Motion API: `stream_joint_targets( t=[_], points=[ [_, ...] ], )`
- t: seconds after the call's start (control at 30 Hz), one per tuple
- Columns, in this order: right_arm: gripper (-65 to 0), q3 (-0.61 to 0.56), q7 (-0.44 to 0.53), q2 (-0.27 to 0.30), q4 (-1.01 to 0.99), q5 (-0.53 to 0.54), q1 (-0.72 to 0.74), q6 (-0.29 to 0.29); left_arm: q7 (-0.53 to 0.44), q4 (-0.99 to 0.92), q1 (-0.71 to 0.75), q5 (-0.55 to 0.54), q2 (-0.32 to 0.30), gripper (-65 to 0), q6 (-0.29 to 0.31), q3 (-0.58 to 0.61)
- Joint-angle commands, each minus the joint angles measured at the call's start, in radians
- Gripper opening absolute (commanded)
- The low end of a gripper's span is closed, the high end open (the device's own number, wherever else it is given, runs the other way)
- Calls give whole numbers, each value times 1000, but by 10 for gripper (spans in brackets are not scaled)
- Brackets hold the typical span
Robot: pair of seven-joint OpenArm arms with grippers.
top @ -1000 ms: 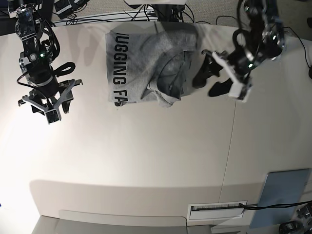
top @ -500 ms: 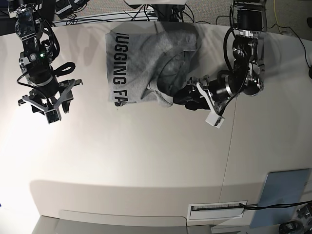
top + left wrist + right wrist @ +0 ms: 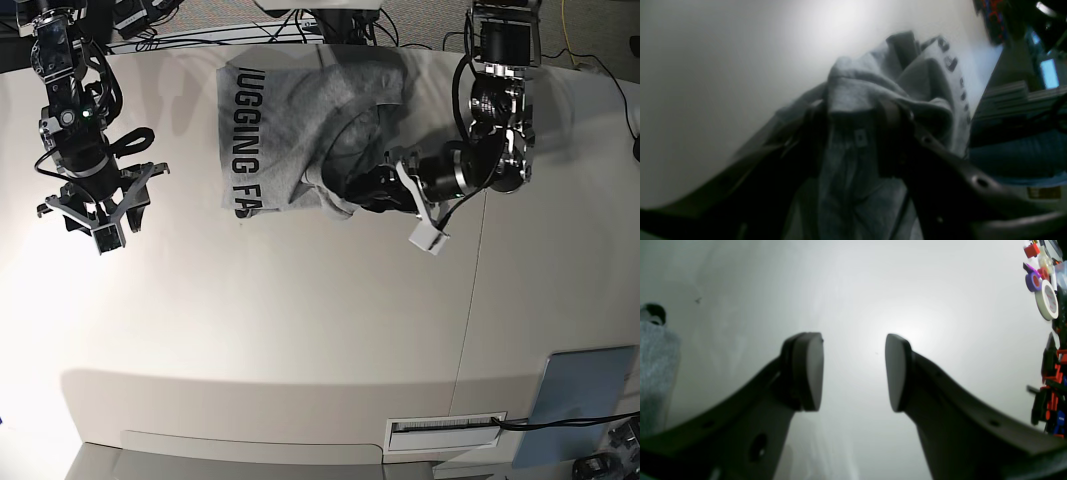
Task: Fold the T-shirt properly
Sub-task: 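Lower the left gripper onto the bundle edge and grasp it, then drag the grey bundle with the left gripper to flatten and square it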
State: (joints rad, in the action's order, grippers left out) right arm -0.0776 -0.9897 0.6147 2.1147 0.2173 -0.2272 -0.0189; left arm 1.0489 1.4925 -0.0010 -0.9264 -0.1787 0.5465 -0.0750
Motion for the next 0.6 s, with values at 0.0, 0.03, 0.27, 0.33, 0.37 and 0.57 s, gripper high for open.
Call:
stream_joint_targets(
  t=[0.0,0.03,0.27,0.33,0.37,0.57],
  points=[
    [-356,12,16,17,14,-8,11,-4,-39,14,-16,2,2,-423,-6,10],
    [-356,12,14,17,14,-8,11,-4,-58,13,-16,23,1,-423,-31,24],
    [-356,12,-1,17,14,-9,11,-4,-76,16,-19,59,-2,-650,-58,43],
    [-356,12,-1,17,14,-9,11,-4,-51,26,-19,57,-2,-650,-52,-6],
    [-356,12,0,17,14,-9,11,-4,-19,36,-19,41,-2,-650,-52,-41],
    [-356,12,15,17,14,-8,11,-4,174,85,-9,-108,-8,-650,-6,-298]
  ],
)
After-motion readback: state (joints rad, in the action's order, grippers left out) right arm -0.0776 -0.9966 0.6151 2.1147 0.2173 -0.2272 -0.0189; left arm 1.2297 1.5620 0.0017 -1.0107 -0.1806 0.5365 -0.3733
